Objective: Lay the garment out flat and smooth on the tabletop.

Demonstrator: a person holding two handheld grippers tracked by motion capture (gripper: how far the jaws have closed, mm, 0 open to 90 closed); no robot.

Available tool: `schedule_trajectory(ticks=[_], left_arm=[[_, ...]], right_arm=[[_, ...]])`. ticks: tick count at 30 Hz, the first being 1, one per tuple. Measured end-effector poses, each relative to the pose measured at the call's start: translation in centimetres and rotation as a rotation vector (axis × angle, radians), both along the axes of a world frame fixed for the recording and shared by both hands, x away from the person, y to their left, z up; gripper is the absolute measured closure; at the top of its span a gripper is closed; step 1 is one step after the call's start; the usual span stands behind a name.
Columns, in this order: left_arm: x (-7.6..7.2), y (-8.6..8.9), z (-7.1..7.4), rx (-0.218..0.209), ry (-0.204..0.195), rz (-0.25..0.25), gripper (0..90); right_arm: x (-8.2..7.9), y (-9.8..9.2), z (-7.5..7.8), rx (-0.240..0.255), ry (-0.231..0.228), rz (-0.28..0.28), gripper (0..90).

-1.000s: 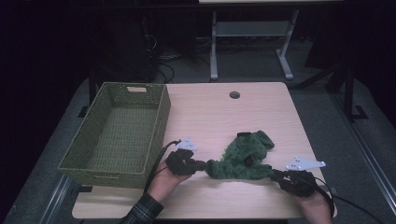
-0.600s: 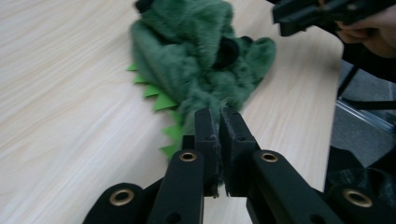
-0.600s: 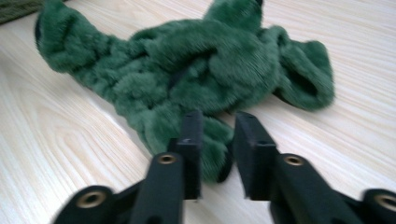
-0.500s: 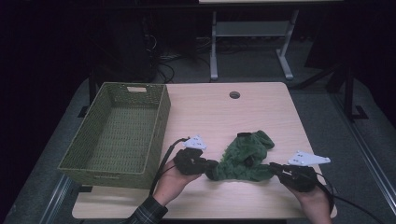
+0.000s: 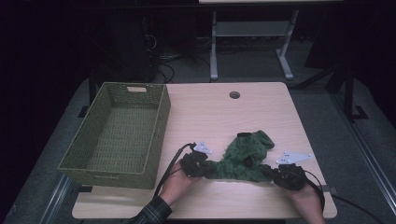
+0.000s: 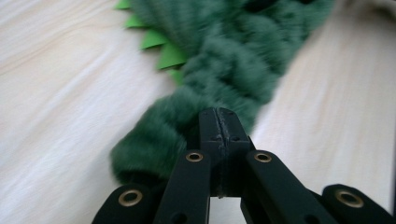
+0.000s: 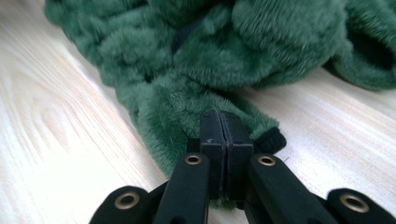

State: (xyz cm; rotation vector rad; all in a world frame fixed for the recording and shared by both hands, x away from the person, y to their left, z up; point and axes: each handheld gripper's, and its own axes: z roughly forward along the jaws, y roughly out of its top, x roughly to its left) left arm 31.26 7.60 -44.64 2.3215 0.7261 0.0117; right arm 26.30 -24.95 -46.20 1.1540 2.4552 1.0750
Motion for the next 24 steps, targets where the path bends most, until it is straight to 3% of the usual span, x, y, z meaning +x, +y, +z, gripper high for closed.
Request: schedule_trajectory(ticks=[3,10,14,15,18,24], left_arm=[[0.5,0.5,-0.3,0.026,-0.006,0.021,89.7],[0.4,0.4,-0.7,0.063,0.002,-0.007,89.8],[-0.4,0.9,-0.7,0.054,0.027,-0.029,89.8],[-0.6,1.1,-0.7,0.069,0.035,-0.046,89.8],[-1.2,1.3,-0.8,0.045,0.065,-0.05,89.8],[-2.5,1.9,-0.8,0.035,0.081,-0.077,89.7]], right_arm=[[0.1,0.1,-0.3,-0.022,0.003,0.007,88.6],[0.0,0.3,-0.5,-0.049,0.0,0.019,89.8],[-0.6,0.2,-0.5,-0.053,0.014,0.02,89.9],[-0.7,0.2,-0.5,-0.052,0.018,0.021,89.9],[-1.4,0.1,-0.4,-0.049,0.026,0.026,89.9],[-3.0,0.0,-0.3,-0.054,0.035,0.032,89.8]])
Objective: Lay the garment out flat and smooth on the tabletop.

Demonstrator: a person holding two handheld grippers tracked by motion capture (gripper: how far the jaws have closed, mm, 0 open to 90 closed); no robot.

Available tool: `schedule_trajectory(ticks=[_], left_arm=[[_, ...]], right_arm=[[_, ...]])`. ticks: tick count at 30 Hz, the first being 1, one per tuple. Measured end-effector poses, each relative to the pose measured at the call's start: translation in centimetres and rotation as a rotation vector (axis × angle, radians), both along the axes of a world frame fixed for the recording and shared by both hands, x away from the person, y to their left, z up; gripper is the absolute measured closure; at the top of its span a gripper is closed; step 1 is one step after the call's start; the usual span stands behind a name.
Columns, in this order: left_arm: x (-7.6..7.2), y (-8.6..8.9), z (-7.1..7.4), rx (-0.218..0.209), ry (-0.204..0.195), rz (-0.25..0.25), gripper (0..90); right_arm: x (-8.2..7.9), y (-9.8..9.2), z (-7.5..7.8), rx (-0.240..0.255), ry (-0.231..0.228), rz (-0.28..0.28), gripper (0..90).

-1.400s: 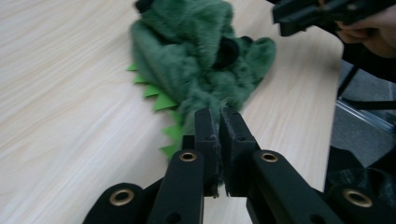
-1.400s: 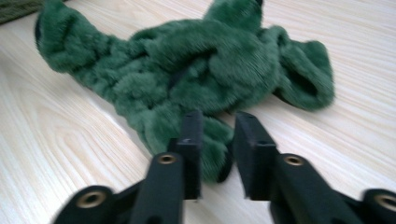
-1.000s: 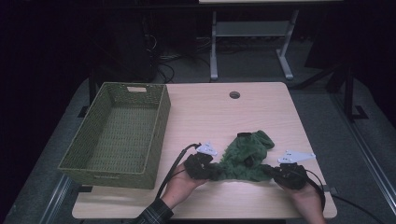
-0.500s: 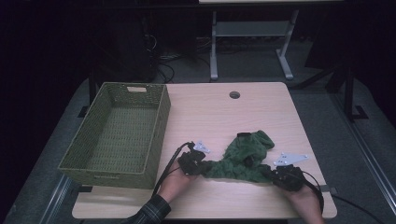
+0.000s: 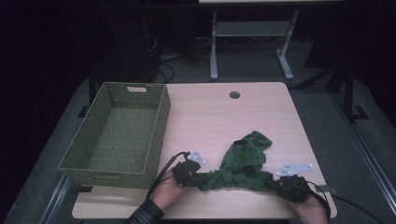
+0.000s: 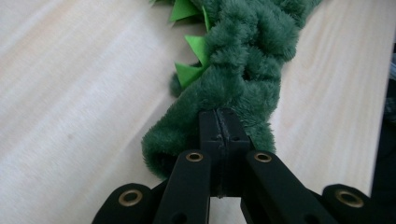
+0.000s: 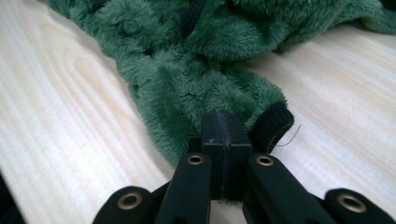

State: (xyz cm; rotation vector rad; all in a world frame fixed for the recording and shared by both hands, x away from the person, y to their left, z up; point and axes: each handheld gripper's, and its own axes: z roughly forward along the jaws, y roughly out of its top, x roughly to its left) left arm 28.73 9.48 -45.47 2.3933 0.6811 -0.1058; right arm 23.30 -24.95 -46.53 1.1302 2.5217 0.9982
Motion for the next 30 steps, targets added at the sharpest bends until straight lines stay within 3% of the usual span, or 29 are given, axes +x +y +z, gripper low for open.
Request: schedule_trajectory(ticks=[4,10,18,28,30], left_arm=[[0.2,0.0,0.9,-0.048,0.004,0.007,80.9],[1.7,-0.7,3.1,-0.092,-0.053,0.0,70.7],[5.7,-4.7,5.2,-0.13,-0.112,-0.07,62.3],[9.2,-9.1,5.5,-0.141,-0.162,-0.115,57.3],[9.7,-9.9,5.4,-0.139,-0.152,-0.12,56.4]], right_arm=[[-0.1,0.0,0.2,0.014,0.0,-0.006,83.0],[0.3,0.1,1.7,0.077,-0.05,-0.031,72.9],[0.8,0.5,1.5,0.081,-0.053,-0.032,69.1],[0.8,0.5,1.3,0.091,-0.045,-0.028,67.2],[0.8,0.6,1.3,0.096,-0.051,-0.026,67.2]])
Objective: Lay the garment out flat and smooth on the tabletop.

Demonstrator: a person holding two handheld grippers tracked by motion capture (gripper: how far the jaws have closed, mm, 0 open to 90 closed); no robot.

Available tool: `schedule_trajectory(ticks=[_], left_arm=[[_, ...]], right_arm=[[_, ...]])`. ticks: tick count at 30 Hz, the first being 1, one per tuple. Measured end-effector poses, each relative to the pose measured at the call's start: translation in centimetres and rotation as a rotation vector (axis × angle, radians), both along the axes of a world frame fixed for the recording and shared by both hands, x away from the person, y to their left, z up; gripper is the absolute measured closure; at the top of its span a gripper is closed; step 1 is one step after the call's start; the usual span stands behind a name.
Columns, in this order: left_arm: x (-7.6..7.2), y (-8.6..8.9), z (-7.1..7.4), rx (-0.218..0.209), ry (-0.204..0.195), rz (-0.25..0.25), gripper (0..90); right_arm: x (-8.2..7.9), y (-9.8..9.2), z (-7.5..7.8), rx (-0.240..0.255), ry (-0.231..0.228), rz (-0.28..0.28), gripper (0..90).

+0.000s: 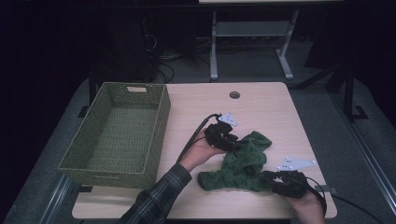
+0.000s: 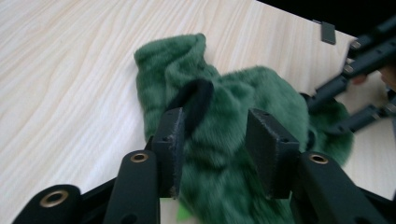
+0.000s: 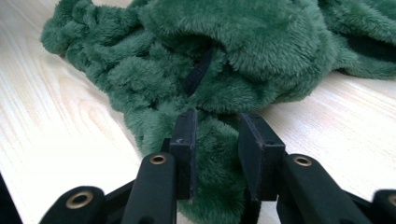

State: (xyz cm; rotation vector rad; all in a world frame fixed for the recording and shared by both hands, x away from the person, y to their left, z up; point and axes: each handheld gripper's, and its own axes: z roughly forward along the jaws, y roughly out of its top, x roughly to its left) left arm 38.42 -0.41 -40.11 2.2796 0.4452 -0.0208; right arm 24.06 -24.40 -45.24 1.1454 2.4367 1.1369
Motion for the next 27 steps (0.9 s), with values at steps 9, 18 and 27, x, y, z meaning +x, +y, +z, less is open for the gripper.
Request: schedule_trajectory(ticks=[9,18,27], left_arm=[[1.0,-2.4,-2.0,0.038,0.06,-0.016,58.1],[0.9,-0.4,-1.3,0.012,0.054,0.027,85.7],[0.4,1.7,-0.3,-0.02,0.034,0.056,85.7]], right_arm=[[-0.2,0.3,0.0,-0.002,0.009,0.006,66.4],[-0.3,0.7,0.1,0.004,0.008,0.008,62.8],[0.5,2.3,0.1,0.005,0.01,-0.02,62.2]])
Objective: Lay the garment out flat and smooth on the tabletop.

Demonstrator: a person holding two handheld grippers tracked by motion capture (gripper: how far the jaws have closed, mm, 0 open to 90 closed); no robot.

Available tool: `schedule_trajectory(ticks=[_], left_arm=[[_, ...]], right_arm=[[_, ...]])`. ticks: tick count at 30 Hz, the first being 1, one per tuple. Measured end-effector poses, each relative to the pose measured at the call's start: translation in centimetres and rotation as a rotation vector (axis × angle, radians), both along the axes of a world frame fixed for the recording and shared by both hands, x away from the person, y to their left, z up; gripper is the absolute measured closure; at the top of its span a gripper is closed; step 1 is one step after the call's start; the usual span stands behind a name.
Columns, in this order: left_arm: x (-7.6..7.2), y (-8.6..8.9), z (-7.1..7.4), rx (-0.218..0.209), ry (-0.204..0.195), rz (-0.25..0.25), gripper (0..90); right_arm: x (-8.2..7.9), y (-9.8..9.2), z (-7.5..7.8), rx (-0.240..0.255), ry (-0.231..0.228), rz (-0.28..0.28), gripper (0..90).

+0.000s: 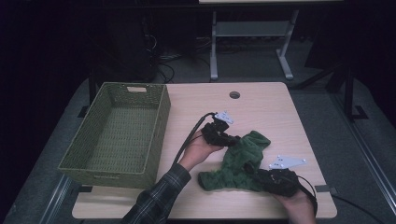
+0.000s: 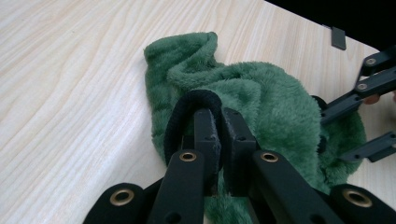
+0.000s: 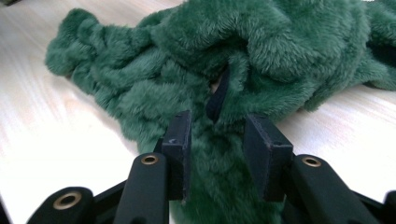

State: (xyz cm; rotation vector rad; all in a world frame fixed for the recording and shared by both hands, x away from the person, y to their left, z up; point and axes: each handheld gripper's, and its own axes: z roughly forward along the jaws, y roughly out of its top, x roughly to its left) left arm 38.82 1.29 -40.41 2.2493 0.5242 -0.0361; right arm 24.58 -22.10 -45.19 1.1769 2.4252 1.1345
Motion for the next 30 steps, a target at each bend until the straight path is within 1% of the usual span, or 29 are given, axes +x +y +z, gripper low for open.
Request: schedule_trajectory(ticks=[2,4,5,7,8,10,11,12,13,14,16,17,20,21,22,24,26,28,30], left_arm=[[0.0,0.5,0.2,-0.004,-0.012,-0.001,85.7],[-0.2,0.7,0.3,-0.015,-0.005,0.005,85.7],[-0.2,0.9,0.4,-0.01,-0.009,0.0,85.7],[-0.3,1.0,0.5,-0.018,-0.008,0.005,85.7],[-0.5,1.1,0.5,-0.021,0.0,0.007,85.7],[-0.7,1.2,0.6,-0.021,-0.003,0.006,85.7],[-0.8,1.4,0.7,-0.02,-0.004,0.004,85.7],[-0.8,1.5,0.8,-0.025,-0.006,0.006,85.8],[-0.9,1.7,0.8,-0.031,-0.004,0.009,85.8],[-1.0,2.0,0.9,-0.032,-0.007,0.009,85.8],[-1.1,2.4,1.1,-0.041,-0.012,0.016,85.8],[-1.1,2.7,1.3,-0.044,-0.014,0.017,85.8],[-1.3,3.6,2.0,-0.06,-0.023,0.035,85.8],[-1.4,4.1,2.4,-0.071,-0.032,0.043,85.8],[-1.5,4.5,2.7,-0.079,-0.039,0.051,85.8],[-1.8,5.2,3.2,-0.091,-0.043,0.065,85.9],[-2.2,6.1,3.7,-0.105,-0.049,0.089,85.9],[-2.6,7.1,3.9,-0.098,-0.058,0.127,86.0],[-2.7,7.8,3.8,-0.094,-0.06,0.148,86.1]], right_arm=[[0.2,0.3,-0.1,-0.001,0.002,-0.014,62.3],[0.5,0.5,-0.2,-0.001,0.008,-0.028,62.4],[0.7,0.6,-0.4,-0.004,0.013,-0.036,63.2],[1.3,0.8,-0.7,-0.018,0.021,-0.049,64.2],[1.5,0.9,-0.8,-0.022,0.026,-0.053,66.2],[2.1,1.0,-0.9,-0.023,0.029,-0.065,73.9],[2.3,0.9,-1.0,-0.03,0.037,-0.073,79.4],[2.6,0.9,-1.0,-0.044,0.024,-0.082,81.3],[2.8,0.8,-1.0,-0.05,0.026,-0.087,82.4],[3.0,0.7,-0.9,-0.049,0.023,-0.083,83.3],[3.1,0.4,-0.5,-0.051,0.018,-0.099,83.7],[3.2,0.2,-0.2,-0.047,0.014,-0.105,83.7],[3.5,-0.5,1.2,-0.038,-0.038,-0.119,83.9],[3.6,-0.7,1.7,-0.036,-0.05,-0.116,83.9],[3.8,-0.8,2.4,-0.032,-0.073,-0.115,84.1],[4.0,-1.0,3.6,-0.026,-0.1,-0.106,84.2],[4.2,-0.9,5.1,-0.016,-0.133,-0.096,84.2],[4.3,-0.7,6.6,-0.014,-0.158,-0.073,84.2],[4.6,-0.5,7.7,-0.013,-0.178,-0.05,84.2]])
